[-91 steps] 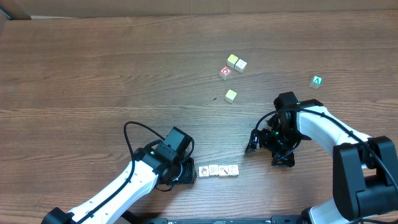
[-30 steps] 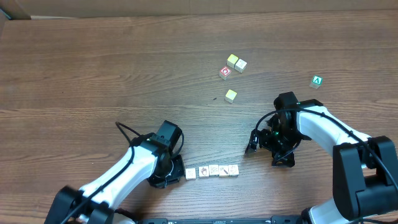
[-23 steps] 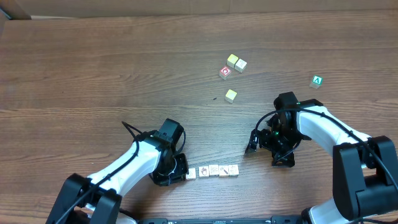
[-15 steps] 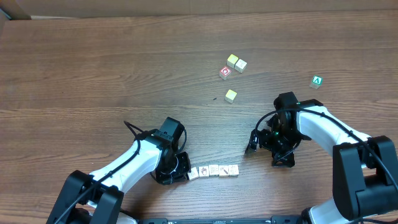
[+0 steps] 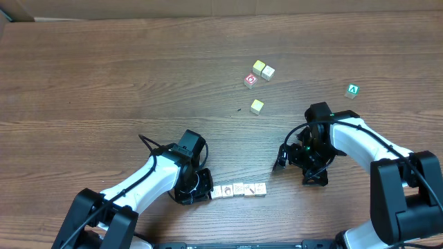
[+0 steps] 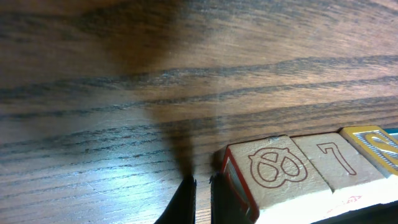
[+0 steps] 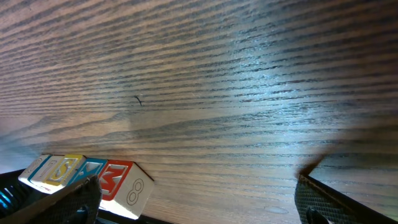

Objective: Flip 5 blocks
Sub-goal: 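Lower the pretzel block left of the 7 block and open the left gripper, then raise the right gripper and move it out to the table's right side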

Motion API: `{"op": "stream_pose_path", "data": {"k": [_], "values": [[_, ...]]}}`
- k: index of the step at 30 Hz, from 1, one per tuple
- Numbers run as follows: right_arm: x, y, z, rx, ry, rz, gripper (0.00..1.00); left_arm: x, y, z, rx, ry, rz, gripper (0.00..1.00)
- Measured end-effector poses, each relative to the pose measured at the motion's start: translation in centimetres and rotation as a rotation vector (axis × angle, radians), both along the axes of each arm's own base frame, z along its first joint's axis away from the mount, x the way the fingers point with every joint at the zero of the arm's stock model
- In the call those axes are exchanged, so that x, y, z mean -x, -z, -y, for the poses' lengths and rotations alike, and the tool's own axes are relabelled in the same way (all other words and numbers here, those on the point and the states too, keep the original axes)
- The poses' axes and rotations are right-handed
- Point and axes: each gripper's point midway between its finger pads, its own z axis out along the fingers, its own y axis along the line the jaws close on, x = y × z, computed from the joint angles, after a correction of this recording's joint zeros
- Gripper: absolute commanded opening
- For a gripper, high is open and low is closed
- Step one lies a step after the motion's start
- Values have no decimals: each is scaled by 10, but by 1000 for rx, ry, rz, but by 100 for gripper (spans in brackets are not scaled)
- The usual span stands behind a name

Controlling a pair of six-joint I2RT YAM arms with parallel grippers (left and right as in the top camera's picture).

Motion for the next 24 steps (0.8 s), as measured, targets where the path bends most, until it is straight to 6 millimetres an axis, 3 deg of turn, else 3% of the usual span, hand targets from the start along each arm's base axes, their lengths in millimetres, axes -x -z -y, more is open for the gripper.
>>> {"op": "stream_pose_path", "data": {"k": [2, 5, 6, 13, 17, 24], "values": [[0, 0, 0, 0, 0, 0, 100, 0, 0, 0, 1, 0, -2, 11], [0, 0, 0, -1, -4, 1, 100, 3, -1, -1, -10, -5, -19, 40], [0, 0, 0, -2, -5, 2, 100, 4, -2, -2, -15, -10, -28, 43], [-1, 0, 0, -5, -12, 8, 100, 6, -4, -2, -31, -60, -56, 47], [-3, 0, 0, -5, -13, 15, 97, 8, -4, -5, -48, -80, -72, 37], [-35, -23, -2, 11, -21, 103, 89, 12, -3, -15, -74, -111, -109, 47]]}}
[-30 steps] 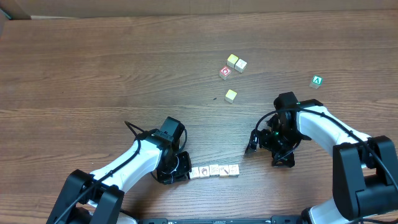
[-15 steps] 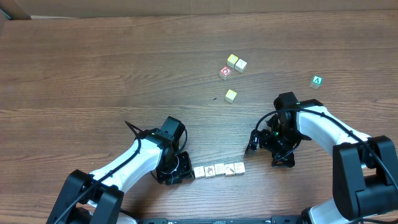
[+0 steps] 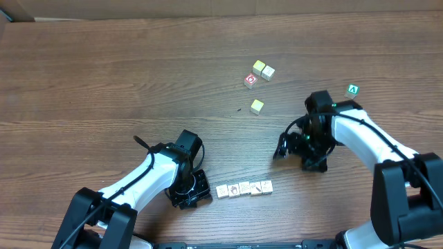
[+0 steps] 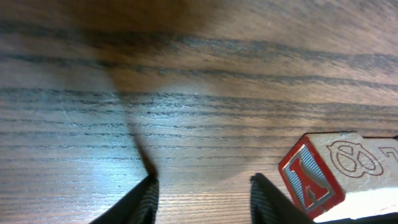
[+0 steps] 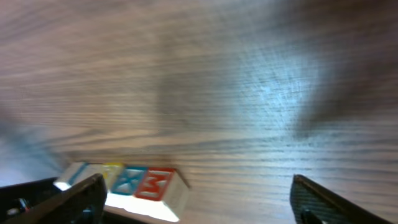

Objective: Flip 5 blocks
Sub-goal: 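Raise the right gripper and move it out to the table's right side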

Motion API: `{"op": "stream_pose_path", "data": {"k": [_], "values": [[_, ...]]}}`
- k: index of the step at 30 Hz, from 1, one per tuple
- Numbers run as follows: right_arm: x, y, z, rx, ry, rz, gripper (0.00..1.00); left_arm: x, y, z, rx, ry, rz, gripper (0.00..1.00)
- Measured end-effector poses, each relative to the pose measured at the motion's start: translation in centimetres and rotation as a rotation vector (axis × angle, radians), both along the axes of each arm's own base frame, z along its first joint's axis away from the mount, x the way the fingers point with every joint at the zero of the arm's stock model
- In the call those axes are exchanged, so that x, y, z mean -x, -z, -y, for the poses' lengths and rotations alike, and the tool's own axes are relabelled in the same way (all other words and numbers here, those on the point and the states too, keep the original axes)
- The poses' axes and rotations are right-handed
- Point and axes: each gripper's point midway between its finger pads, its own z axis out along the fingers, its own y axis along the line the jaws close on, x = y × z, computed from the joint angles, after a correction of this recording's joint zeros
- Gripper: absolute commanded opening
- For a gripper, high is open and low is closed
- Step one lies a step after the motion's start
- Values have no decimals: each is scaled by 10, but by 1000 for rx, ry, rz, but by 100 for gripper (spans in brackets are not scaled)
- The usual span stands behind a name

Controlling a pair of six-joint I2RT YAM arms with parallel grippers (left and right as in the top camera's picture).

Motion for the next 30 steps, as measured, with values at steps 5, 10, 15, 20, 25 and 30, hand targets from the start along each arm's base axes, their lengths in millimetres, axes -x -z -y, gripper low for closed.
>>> {"op": "stream_pose_path", "data": {"k": [5, 10, 15, 20, 25, 30], "values": [[-21, -51, 0, 4, 0, 103, 78, 0, 0, 0, 2, -3, -2, 43], [-28, -120, 1, -8, -5, 263, 36, 1, 1, -3, -11, -6, -6, 28], [-20, -173, 4, -36, -10, 438, 4, 5, 3, -11, -51, -8, -16, 9], [-7, -188, 6, -43, -24, 484, 4, 0, 2, -4, -13, -9, -1, 72], [-1, -188, 2, -74, -38, 459, 17, -6, -3, 8, 42, -23, 10, 100], [5, -189, -4, -112, -45, 433, 9, -8, -6, 12, 58, -30, 12, 99]]}}
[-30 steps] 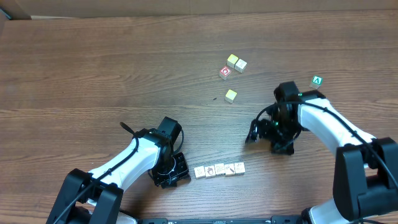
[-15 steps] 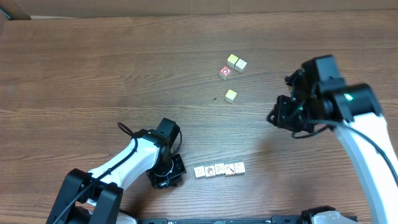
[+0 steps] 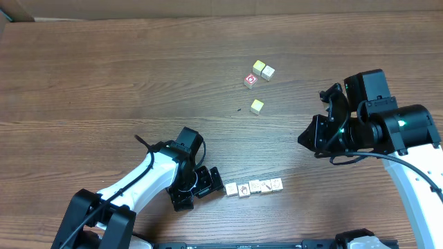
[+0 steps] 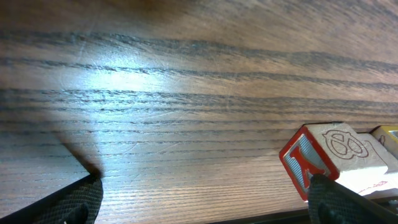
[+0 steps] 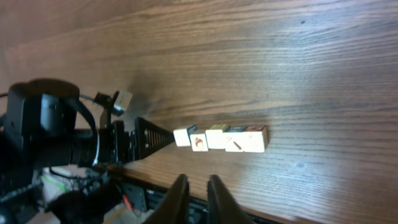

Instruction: Flip 5 blocks

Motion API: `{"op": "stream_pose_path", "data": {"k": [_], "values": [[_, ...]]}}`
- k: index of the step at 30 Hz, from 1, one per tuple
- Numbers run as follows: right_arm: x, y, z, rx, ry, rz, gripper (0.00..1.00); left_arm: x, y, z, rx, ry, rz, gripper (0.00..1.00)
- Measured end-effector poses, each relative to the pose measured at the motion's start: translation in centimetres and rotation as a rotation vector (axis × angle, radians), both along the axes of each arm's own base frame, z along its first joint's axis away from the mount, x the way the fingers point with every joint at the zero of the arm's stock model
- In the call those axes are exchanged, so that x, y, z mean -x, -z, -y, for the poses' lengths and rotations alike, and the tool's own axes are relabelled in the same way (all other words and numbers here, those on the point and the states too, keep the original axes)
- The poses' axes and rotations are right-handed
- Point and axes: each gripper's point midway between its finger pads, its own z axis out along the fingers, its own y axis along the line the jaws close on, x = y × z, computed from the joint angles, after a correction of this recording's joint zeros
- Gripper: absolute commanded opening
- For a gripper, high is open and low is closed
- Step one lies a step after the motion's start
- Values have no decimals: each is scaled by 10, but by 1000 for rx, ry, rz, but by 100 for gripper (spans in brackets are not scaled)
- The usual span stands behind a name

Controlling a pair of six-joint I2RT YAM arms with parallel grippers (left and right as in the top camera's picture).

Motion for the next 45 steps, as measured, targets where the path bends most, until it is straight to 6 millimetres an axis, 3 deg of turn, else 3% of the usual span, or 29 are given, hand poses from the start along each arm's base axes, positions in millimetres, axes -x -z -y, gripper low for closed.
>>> {"op": "stream_pose_path", "data": {"k": [1, 3, 8, 10, 13, 17, 24, 29, 33, 40, 45], "values": [[1, 0, 0, -3, -2, -4, 8, 0, 0, 0, 0, 0, -1, 93], [2, 0, -1, -7, -2, -10, 7, 1, 1, -2, -10, 0, -3, 90], [4, 0, -1, -8, -3, -18, 5, 3, 1, -5, -24, 2, -11, 100], [8, 2, 0, -5, -3, -36, 4, 5, 1, -6, -31, 1, -18, 58], [13, 9, 3, 12, 14, -73, 4, 10, 5, -16, -82, 2, -32, 31], [23, 38, 16, 87, 85, -166, 4, 16, 9, -26, -126, 7, -48, 4], [48, 98, 25, 137, 153, -327, 4, 18, 10, -27, -132, 10, -52, 4], [67, 125, 24, 130, 149, -402, 4, 15, 10, -26, -120, 41, -35, 4], [74, 128, 23, 122, 144, -430, 4, -14, 6, -19, -118, 65, 55, 4], [76, 127, 20, 103, 123, -433, 4, -77, -23, -4, -113, 79, 254, 4], [76, 126, 19, 98, 119, -434, 4, -88, -24, -2, -119, 78, 277, 4]]}}
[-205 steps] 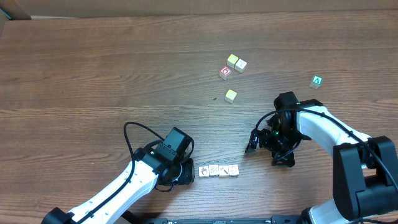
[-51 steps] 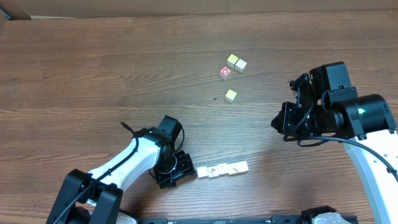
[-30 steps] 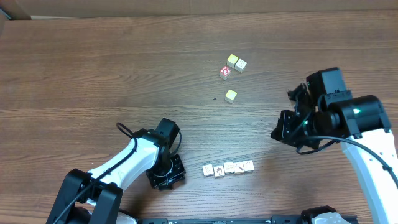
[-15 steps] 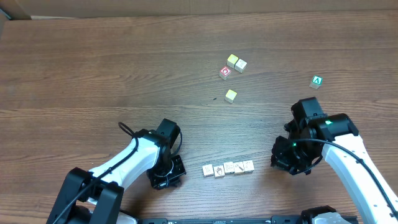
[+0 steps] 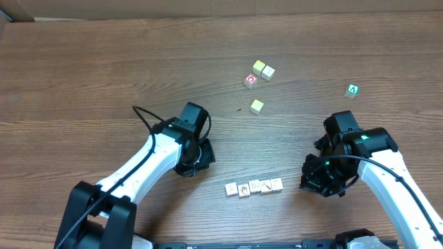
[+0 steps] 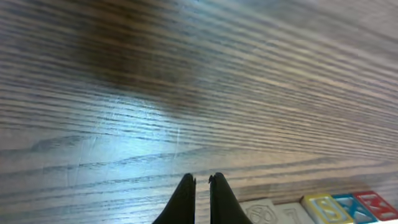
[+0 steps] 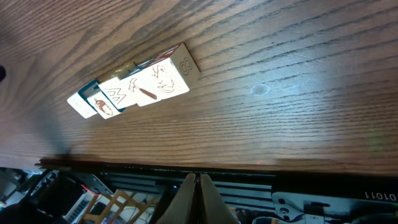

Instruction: Flip 5 blocks

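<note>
A row of several wooden picture blocks (image 5: 254, 187) lies near the table's front edge; it also shows as the block row (image 7: 134, 84) in the right wrist view and the blocks (image 6: 323, 208) at the lower right of the left wrist view. My left gripper (image 5: 194, 164) (image 6: 201, 180) is shut and empty, up and to the left of the row. My right gripper (image 5: 315, 185) (image 7: 198, 183) is shut and empty just right of the row, its tips over the table's front edge.
Loose blocks lie at the back: two yellow blocks (image 5: 262, 69), a red block (image 5: 250, 81), another yellow block (image 5: 257, 106) and a green block (image 5: 353, 90) at the far right. The front table edge (image 7: 249, 163) runs close under the row.
My left gripper was wide open at the row's left end; it is now shut and farther up-left. My right arm was raised high; it is now low beside the row's right end.
My left gripper was shut against the row's left end, the right gripper open to the right. Then the left was partly open and the row lay farther right. Then the left was wide open and the right raised, shut. Both are shut now.
</note>
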Motion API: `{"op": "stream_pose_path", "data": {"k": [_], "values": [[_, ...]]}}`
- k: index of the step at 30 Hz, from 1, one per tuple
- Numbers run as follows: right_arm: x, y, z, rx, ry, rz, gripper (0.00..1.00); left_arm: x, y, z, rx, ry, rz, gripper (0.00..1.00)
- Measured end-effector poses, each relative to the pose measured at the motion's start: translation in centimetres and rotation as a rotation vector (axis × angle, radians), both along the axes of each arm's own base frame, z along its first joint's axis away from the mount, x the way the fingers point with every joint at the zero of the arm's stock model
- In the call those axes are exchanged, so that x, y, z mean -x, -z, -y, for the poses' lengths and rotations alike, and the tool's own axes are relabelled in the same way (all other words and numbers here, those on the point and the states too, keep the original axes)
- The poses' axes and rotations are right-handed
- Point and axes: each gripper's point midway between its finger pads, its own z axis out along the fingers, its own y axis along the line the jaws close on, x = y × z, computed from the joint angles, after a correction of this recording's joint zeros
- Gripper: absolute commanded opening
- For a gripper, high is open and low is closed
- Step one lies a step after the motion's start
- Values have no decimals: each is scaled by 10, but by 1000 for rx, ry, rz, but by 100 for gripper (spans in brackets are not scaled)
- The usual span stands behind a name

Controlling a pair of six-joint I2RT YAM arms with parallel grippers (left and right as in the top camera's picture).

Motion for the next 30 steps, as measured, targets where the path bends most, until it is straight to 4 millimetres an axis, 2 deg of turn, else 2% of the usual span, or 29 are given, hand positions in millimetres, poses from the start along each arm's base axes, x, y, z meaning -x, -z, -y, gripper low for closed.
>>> {"op": "stream_pose_path", "data": {"k": [8, 20, 30], "values": [[2, -1, -1, -9, 1, -8, 4, 13, 29, 10, 19, 83, -100, 4], [4, -2, -3, -22, 2, -19, 4, 30, 30, 52, 91, 259, -95, 4], [4, -2, -3, -23, 2, -22, 4, 43, 30, 51, 78, 276, -142, 4]]}}
